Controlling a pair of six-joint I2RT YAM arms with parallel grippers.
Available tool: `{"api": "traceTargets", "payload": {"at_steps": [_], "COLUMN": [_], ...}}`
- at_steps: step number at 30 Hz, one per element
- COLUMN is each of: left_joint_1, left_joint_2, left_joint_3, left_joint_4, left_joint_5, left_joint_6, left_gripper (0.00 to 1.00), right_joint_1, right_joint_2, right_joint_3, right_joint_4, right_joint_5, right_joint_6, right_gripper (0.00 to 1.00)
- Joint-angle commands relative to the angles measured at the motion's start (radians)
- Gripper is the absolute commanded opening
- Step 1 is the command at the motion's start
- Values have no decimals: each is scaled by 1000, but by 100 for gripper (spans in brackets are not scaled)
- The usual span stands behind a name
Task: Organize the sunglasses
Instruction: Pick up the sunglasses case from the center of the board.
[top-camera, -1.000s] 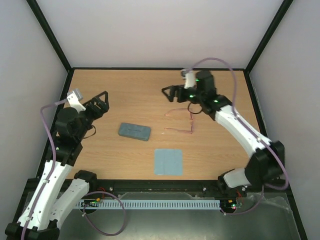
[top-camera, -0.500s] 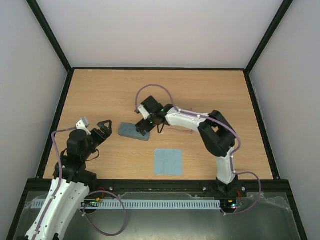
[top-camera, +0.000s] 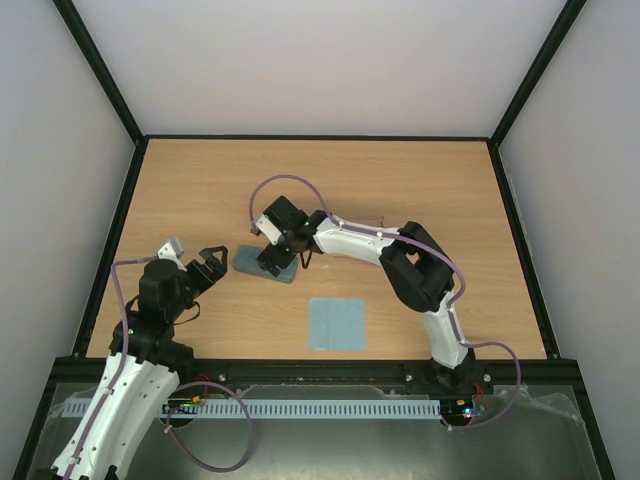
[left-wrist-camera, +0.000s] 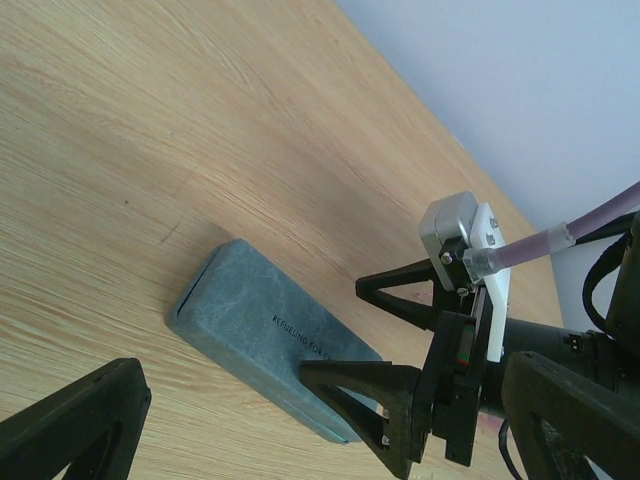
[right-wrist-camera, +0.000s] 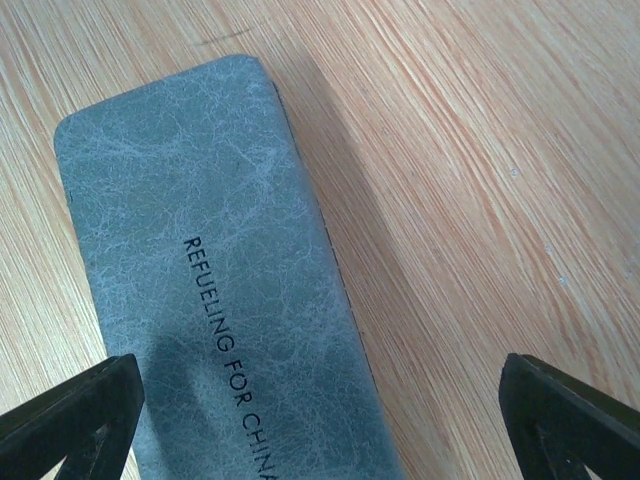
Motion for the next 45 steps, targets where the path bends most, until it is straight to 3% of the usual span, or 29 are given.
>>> {"api": "traceTargets", "payload": {"at_steps": [1, 19, 32, 39, 45], "left_joint_1": [-2, -1, -1, -4, -60], "left_joint_2": [10, 6, 8, 20, 76], "left_joint_3": [-5, -16, -17, -27, -69], "left_joint_4": [11, 10, 11, 35, 142], "left_joint_5": [27, 39, 44, 66, 78], "left_joint_6": [19, 19, 16, 22, -4], "left_gripper": [99, 99, 99, 99, 99], "right_joint_1": [9, 40, 40, 10, -75], "right_joint_2": [17, 44, 47, -82, -223], "right_joint_3": [24, 19, 20, -75, -203], "right_joint_4": [-68, -67, -59, 13, 112], "right_joint_5": [-17, -20, -24, -94, -269], "right_joint_6": [-28, -36, -15, 114, 322], "right_gripper": [99, 99, 64, 59, 59]}}
